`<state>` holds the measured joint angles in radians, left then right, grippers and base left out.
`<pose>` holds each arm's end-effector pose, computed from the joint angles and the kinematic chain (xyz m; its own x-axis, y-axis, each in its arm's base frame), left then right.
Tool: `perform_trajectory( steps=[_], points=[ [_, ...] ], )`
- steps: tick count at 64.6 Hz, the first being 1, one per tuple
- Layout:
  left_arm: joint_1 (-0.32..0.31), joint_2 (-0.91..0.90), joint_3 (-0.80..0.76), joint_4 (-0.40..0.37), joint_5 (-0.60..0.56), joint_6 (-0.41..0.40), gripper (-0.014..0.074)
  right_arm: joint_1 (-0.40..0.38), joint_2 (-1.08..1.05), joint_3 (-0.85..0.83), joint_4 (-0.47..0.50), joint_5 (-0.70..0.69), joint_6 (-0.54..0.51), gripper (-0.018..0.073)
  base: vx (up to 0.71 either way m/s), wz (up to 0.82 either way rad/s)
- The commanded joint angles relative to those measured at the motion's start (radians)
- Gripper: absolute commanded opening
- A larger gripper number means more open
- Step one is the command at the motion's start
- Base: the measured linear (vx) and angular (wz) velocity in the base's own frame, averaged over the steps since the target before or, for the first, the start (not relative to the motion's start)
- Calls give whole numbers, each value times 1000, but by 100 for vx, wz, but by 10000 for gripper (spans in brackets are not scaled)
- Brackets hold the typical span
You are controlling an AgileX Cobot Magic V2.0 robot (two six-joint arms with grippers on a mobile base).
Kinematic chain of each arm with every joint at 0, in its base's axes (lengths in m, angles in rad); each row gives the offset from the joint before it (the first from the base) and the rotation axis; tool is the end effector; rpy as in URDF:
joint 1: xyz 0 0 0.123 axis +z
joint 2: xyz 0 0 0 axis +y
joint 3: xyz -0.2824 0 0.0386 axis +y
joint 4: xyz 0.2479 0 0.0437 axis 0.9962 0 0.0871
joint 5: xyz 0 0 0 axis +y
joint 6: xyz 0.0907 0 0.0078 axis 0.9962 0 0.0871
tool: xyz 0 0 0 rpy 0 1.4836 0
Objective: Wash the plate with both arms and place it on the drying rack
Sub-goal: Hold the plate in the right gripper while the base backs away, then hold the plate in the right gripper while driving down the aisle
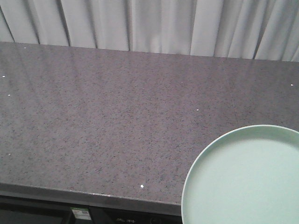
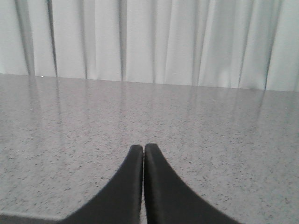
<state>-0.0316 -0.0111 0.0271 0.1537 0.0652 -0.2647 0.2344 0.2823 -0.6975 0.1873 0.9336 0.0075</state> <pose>0.0568 -0.0009 0.1987 0.0043 -0.1113 -0.9938 0.0222 0.9936 -0.1112 0.0268 0.0204 0.3417 -0.4395 0.0165 -0.8981 -0.3121 0.9347 0.1699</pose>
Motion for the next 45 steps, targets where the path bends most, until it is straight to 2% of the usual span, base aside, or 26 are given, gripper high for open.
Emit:
perform_trajectory(
  steps=[1,20,45],
  points=[
    [1,-16,14,-1,-70,-4,-6,-3,12,-24,2,-75,0,-2,-6,29],
    [1,-16,14,-1,-70,-4,-6,-3,12,-24,2,-75,0,-2,-8,43],
    [1,-16,14,-1,-70,-4,-6,-3,12,-24,2,-74,0,-2,-13,72]
  ],
)
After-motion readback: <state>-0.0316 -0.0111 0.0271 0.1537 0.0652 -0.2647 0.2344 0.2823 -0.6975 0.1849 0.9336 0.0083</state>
